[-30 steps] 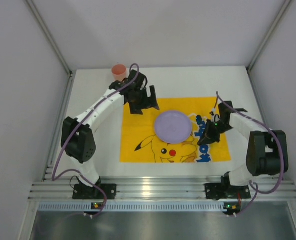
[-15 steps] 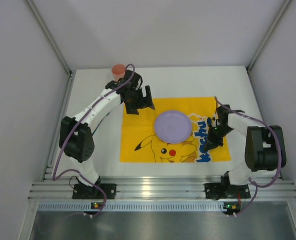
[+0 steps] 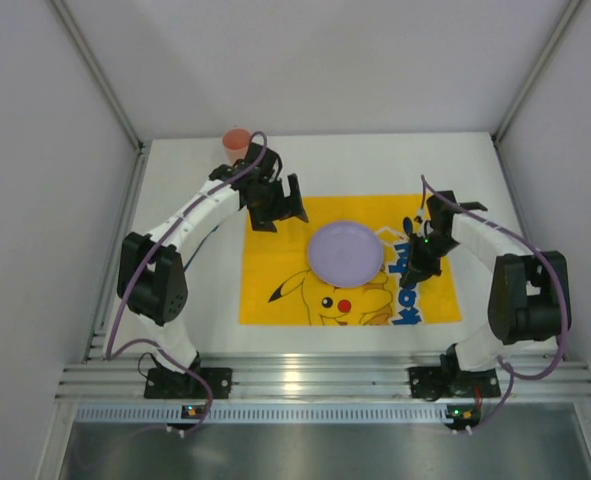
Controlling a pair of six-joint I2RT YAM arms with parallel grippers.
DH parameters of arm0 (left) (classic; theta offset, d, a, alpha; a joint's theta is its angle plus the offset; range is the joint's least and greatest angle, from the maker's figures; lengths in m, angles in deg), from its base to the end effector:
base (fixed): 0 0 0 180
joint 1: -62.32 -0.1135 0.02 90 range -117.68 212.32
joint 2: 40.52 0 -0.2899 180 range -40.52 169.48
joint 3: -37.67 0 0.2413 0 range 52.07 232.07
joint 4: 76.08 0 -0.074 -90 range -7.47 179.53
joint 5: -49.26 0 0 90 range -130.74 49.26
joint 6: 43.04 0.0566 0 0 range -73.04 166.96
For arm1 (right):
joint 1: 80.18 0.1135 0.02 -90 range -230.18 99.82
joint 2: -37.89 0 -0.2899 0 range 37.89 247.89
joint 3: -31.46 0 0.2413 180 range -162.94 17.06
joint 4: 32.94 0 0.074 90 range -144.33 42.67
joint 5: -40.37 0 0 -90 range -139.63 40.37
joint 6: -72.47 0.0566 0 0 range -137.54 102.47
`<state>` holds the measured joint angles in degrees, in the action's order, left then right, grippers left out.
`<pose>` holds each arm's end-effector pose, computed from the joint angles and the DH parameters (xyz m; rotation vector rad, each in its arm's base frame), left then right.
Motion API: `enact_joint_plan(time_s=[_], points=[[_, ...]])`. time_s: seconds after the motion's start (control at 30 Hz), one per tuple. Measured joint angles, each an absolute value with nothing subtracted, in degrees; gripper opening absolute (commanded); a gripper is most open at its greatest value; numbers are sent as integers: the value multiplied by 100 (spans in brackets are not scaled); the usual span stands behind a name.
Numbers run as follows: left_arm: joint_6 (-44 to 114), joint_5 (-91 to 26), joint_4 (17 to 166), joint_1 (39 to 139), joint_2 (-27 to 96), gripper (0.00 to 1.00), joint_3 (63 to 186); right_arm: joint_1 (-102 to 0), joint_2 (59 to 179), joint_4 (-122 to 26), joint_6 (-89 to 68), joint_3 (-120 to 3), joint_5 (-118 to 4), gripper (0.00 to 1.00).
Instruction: Set the dinner table for one person
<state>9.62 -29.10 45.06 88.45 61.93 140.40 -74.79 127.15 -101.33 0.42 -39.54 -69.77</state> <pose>0.3463 -0.1826 0.2873 -0.1873 2.7041 -0.6358 0.2499 0.0432 0.2008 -0.3208 -3.0611 -0.5535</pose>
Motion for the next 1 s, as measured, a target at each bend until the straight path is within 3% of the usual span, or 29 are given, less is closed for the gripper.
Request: enact_joint_plan(time_s=[0.17,0.3,0.37,0.67,1.0], points=[[960,-2864,4602,8845,6193,93,14010,-7177,12962,-10216,-28,-4214,-7136,8],[953,-2851,4630,8845,6193,93,13948,-6974,13126,-10422,18,-4328,-6883,70],[942,-2854,4655,8845,6193,93,13909,-6946,13134,-10579,29,-4376,-6638,80],[969,-2856,4685,8692,6119,93,13828,-6946,13134,-11154,175,-4883,-5565,80],[1635,-3398,4344,7201,6112,95,13837,-6944,12586,-11320,180,-4907,-5495,80]])
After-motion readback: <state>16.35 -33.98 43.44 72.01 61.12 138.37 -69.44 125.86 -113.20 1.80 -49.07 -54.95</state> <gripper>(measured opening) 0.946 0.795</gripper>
